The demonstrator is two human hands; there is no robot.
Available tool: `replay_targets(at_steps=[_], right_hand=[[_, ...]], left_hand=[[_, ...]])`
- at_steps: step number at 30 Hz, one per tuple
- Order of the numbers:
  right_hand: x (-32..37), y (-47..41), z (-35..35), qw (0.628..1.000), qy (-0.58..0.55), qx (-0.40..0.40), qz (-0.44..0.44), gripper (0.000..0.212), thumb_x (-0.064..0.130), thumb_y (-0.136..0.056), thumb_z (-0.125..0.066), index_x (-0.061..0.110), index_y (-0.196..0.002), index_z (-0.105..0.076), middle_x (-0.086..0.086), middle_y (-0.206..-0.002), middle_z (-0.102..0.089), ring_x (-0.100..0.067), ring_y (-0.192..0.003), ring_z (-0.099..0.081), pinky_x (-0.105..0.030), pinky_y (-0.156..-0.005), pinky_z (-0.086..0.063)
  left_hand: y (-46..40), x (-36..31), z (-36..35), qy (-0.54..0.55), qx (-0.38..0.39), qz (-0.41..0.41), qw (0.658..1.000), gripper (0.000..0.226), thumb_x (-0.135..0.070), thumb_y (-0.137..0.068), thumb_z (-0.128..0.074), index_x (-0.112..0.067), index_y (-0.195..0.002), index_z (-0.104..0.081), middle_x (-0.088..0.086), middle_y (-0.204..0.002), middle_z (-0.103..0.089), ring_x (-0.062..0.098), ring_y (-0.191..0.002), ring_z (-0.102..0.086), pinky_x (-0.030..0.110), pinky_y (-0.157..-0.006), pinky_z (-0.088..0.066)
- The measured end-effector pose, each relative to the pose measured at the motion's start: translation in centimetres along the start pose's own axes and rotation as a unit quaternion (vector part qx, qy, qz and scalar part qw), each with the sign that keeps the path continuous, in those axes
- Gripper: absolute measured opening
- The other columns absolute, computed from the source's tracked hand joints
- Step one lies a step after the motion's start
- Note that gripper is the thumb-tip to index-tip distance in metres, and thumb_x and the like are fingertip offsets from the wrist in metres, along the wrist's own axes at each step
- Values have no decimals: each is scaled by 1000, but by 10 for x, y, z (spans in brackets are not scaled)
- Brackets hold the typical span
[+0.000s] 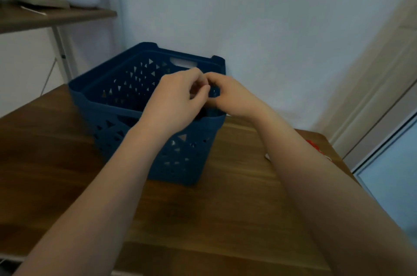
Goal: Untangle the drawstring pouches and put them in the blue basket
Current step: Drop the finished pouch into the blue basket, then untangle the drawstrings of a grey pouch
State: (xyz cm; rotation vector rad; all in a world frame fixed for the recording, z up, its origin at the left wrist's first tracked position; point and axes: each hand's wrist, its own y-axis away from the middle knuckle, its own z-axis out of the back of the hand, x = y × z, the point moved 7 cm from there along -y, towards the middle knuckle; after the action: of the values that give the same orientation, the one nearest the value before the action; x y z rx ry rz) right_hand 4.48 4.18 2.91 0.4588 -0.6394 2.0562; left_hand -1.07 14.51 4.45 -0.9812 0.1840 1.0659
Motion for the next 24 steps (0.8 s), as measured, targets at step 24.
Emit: replay_targets(at_steps=[24], right_hand=[[-260, 173, 23, 914, 104, -165, -356, 49, 17, -91, -57, 9, -137, -41, -11, -136, -49, -27, -126, -42, -40, -106, -34]], left_hand=[[35, -18, -201, 46, 232, 80, 968, 16, -26, -95, -51, -27, -111, -51, -8, -103, -58, 4, -86, -56, 20, -68, -44]])
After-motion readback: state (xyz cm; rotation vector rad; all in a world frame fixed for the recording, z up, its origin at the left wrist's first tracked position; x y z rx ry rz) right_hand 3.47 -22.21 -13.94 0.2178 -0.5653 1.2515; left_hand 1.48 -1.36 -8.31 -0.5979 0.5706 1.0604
